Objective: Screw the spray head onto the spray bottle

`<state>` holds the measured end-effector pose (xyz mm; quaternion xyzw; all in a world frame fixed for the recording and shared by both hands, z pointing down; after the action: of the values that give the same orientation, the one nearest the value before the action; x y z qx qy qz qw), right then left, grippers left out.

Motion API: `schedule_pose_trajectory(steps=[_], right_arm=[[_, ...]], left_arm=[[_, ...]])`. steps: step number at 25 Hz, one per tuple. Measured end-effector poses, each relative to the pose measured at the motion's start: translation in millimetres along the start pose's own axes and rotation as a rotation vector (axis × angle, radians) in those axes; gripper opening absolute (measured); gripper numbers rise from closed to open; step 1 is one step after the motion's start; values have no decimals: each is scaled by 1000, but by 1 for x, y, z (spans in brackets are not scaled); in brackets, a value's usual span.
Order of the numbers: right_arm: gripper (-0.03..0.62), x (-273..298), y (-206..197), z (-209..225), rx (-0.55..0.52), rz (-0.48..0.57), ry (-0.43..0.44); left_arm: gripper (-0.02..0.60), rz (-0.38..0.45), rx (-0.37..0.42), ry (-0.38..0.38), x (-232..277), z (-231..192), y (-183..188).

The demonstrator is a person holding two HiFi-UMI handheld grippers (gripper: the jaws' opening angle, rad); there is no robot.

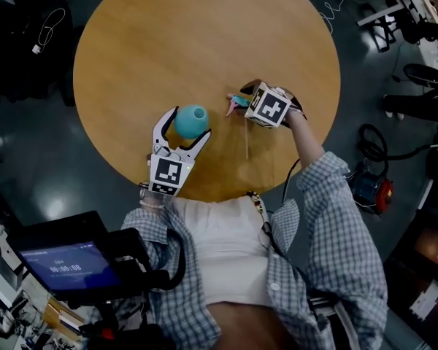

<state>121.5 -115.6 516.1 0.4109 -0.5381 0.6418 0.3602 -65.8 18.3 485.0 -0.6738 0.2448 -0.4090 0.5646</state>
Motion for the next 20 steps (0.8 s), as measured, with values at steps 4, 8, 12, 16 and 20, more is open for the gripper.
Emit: schedule_pose_trajectory(steps=[4,8,12,16,20], right_arm=[[204,11,-1,3,-20,-58,45],[192,14,-1,6,13,-72,100],[182,7,-5,9,94,-10,47],[150,-17,-4,10,150,124,-50],[149,-49,9,4,97,243,-168]], left_arm=[[410,-8,4,3,-1,0,-1],[410,-10,1,9,-2,-1,0],[410,-13,-6,12,-1,-1,-1],[410,-16,-12,5,0,-2,-2],[410,-24,-23,4,6,-2,-5]])
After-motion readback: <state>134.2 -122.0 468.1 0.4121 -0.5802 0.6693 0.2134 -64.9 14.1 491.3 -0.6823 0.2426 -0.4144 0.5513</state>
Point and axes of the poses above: the fingertips, and each gripper's own axes: x forward along the fingers, z to its right, y out of its top, the point moved 9 cm from there along -x, backward along the fingers, and after that the axes turned 4 degrees about z, right-handed, at the moved point
